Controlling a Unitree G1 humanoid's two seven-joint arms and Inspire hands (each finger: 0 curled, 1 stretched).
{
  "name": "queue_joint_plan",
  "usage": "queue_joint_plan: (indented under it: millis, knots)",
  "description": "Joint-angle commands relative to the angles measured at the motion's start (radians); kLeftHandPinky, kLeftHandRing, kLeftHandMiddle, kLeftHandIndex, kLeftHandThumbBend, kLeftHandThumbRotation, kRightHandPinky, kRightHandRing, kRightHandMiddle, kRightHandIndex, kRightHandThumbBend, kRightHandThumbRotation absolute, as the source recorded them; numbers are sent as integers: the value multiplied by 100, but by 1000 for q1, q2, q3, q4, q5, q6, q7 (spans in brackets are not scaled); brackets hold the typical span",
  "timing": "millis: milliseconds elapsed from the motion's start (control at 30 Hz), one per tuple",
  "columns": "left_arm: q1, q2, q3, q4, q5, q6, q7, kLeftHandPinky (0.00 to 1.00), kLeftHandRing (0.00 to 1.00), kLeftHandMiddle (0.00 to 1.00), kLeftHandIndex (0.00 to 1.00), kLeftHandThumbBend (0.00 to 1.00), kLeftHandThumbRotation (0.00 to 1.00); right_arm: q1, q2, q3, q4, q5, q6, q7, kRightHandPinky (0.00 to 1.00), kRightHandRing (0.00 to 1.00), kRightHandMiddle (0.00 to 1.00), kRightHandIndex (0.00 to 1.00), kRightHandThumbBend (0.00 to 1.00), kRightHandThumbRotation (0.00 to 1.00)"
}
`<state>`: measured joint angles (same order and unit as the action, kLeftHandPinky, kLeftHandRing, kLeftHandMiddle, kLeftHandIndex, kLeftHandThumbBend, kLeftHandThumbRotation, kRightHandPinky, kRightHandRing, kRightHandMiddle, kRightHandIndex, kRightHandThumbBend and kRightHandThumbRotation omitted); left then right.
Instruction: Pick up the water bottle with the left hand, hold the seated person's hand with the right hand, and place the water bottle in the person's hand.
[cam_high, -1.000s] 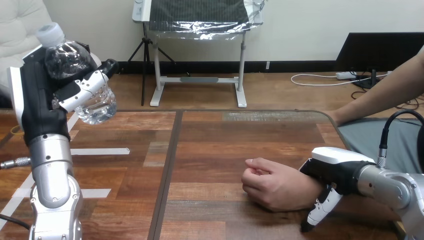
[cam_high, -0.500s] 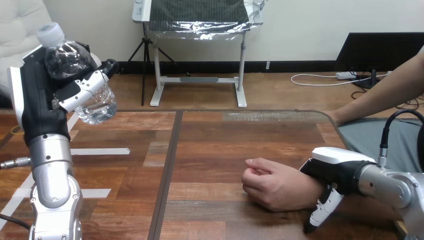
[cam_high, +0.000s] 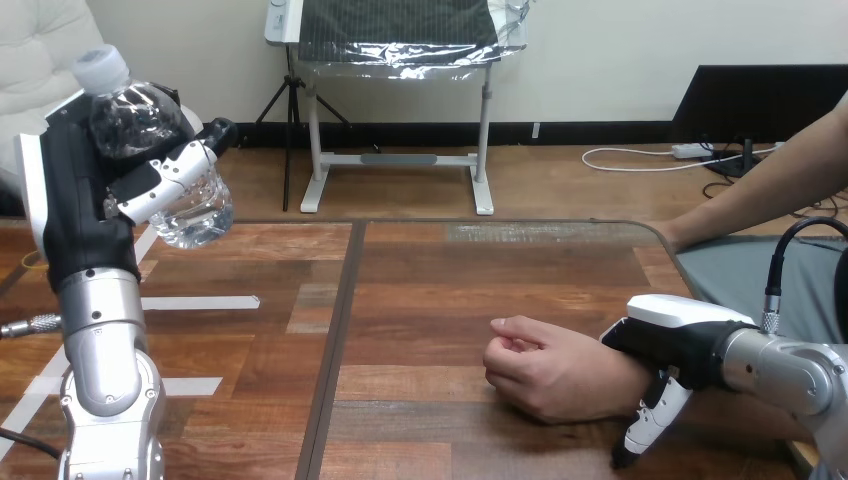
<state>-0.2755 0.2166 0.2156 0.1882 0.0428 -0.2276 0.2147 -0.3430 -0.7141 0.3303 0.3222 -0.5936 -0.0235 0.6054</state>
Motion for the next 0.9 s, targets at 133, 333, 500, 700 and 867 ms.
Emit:
queue_joint_plan:
  millis: [133, 333, 500, 700, 867]
  knots:
    - [-67, 5, 8, -61, -4, -25, 0, 30, 35, 40, 41, 63, 0, 63, -37, 24, 72, 2, 5, 45, 64, 80, 85, 82, 100, 15]
    - [-68, 8, 8, -57, -6, -32, -4, 30, 35, 40, 41, 62, 0, 61, -40, 20, 73, 7, 5, 50, 64, 80, 85, 82, 100, 14]
    - [-68, 12, 7, -51, 0, -35, -2, 30, 35, 40, 41, 62, 0, 62, -46, 18, 69, 3, 4, 55, 64, 80, 85, 82, 100, 14]
    - [-67, 11, 8, -52, -1, -32, -2, 30, 35, 40, 41, 63, 0, 62, -46, 13, 72, -2, 16, 58, 64, 80, 84, 82, 100, 15]
    - [-66, 11, 6, -56, 3, -27, 0, 30, 35, 40, 41, 63, 0, 63, -45, 9, 79, -3, 18, 51, 63, 79, 84, 81, 100, 15]
